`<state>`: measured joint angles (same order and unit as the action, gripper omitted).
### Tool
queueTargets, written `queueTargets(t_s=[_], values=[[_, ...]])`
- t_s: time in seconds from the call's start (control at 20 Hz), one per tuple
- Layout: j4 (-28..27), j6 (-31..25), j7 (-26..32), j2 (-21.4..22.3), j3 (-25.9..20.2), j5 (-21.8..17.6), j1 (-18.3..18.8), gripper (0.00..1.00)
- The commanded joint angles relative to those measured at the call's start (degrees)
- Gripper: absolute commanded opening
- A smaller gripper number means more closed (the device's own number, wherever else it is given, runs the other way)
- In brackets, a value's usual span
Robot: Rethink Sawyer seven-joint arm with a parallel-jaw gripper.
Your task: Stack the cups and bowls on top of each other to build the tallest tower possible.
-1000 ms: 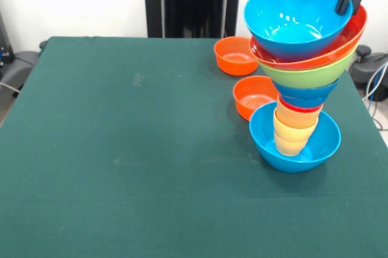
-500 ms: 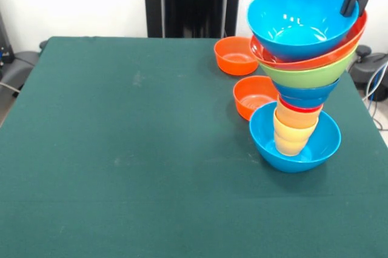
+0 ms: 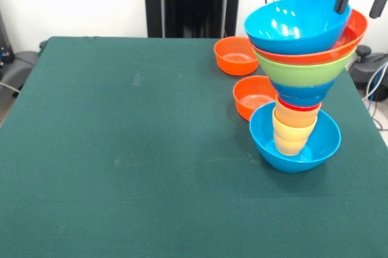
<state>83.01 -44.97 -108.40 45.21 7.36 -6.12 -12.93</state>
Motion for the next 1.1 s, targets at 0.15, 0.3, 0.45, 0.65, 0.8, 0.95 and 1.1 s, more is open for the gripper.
queueTargets(t_s=[0.15, 0.3, 0.45, 0.65, 0.8, 0.95, 1.1], values=[[-0.64, -4.07, -6.71, -1.17, -2.3, 0.84, 0.73, 1.0], [-0.4, -3.87, -6.73, -0.9, -2.06, 0.59, 0.53, 1.0], [-0.57, -3.8, -6.93, -1.07, -1.99, 0.58, 0.48, 1.0], [-0.6, -4.08, -6.78, -0.92, -1.96, 0.58, 0.55, 1.0], [-0.64, -4.32, -6.86, -0.92, -1.95, 0.62, 0.46, 1.0], [-0.73, -4.71, -6.87, -0.78, -1.97, 0.72, 0.42, 1.0], [-0.82, -5.82, -6.41, -0.11, -2.11, 0.98, 0.59, 1.0]])
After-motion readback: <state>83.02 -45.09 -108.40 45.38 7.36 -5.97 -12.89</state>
